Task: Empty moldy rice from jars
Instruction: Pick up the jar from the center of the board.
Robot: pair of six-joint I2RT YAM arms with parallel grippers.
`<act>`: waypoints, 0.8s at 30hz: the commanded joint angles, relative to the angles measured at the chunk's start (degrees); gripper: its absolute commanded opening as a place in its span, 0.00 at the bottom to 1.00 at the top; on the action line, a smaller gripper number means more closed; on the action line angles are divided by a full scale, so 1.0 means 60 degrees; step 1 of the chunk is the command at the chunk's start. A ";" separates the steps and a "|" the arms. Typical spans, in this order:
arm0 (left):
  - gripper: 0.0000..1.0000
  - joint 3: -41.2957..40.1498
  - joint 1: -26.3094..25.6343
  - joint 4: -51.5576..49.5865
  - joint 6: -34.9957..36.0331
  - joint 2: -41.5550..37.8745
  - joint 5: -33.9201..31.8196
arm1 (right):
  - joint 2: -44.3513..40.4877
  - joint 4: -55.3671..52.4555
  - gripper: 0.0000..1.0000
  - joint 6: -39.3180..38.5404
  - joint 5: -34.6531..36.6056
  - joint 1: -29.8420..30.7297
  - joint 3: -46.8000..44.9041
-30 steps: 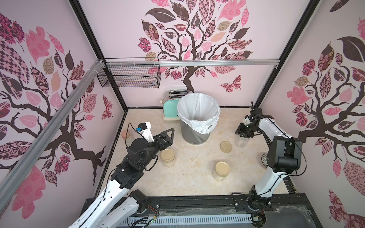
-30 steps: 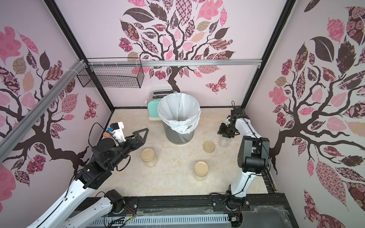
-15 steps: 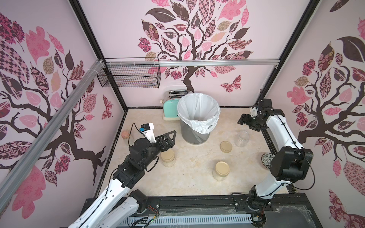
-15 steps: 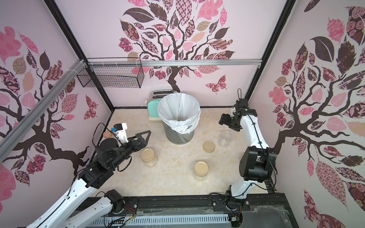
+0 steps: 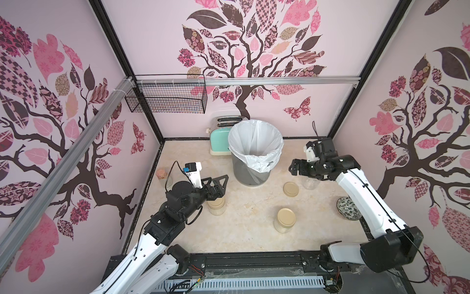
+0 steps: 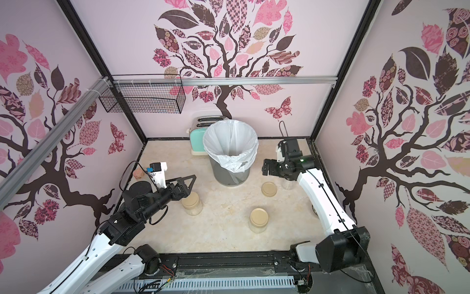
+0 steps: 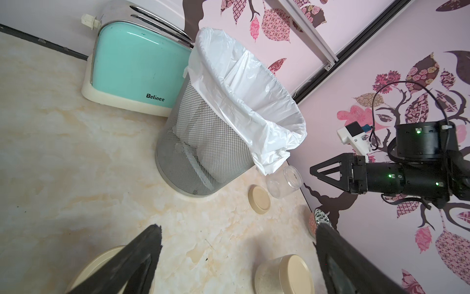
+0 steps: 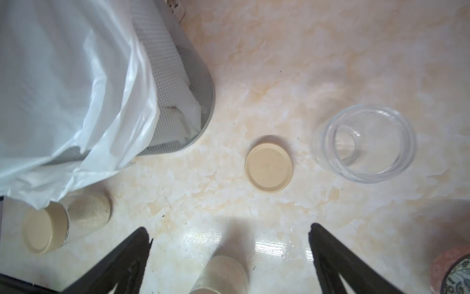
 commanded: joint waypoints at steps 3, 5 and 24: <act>0.97 -0.0218 0.0019 -0.0306 0.0589 -0.0106 0.0492 | -0.0518 -0.0178 0.99 0.0814 0.0934 0.1321 -0.0711; 0.96 -0.0194 0.0019 -0.0449 0.0681 -0.0142 0.0507 | -0.0768 -0.0205 0.99 0.0999 0.1029 0.1633 -0.1101; 0.96 -0.0905 -0.1253 -0.0371 0.0829 -0.0220 0.0162 | -0.1826 -0.0497 1.00 0.2037 0.1143 0.3598 -0.2882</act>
